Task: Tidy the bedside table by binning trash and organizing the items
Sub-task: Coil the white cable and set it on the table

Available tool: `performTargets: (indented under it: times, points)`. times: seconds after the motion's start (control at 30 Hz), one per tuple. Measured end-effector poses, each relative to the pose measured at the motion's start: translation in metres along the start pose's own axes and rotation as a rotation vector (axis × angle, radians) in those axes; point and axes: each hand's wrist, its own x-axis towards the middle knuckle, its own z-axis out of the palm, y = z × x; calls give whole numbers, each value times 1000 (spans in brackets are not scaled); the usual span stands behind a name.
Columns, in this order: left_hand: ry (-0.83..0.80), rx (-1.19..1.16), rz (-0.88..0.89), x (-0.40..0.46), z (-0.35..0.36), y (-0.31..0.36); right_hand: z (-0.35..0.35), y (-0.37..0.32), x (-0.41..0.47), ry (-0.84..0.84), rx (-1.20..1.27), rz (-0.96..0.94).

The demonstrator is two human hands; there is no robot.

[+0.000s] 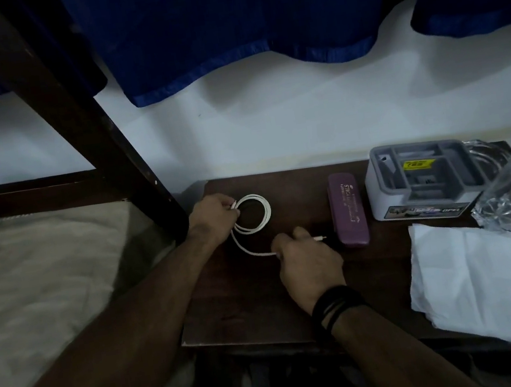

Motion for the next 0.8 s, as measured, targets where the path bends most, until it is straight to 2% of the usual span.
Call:
performTargets:
  times: [0.1, 0.23, 0.4, 0.47, 0.57, 0.63, 0.73, 0.8]
  points:
    - [38, -77, -9, -4, 3, -7, 4, 1, 4, 84, 72, -25]
    - [85, -200, -35, -8, 7, -11, 4, 1, 15, 262, 389, -71]
    - [126, -141, -12, -13, 8, -7, -6, 2, 32, 368, 737, 91]
    - [126, -136, -12, -12, 9, -8, -9, -3, 38, 394, 820, 101]
    - [125, -114, 5, -11, 9, -9, -15, -18, 48, 399, 638, -51]
    - [125, -113, 19, -11, 8, -10, -20, -27, 56, 316, 428, -131]
    - [129, -88, 31, -12, 8, -10, -20, -33, 63, 115, 190, -121]
    - [134, -109, 17, -12, 8, -10, -17, -30, 64, 52, 90, -105]
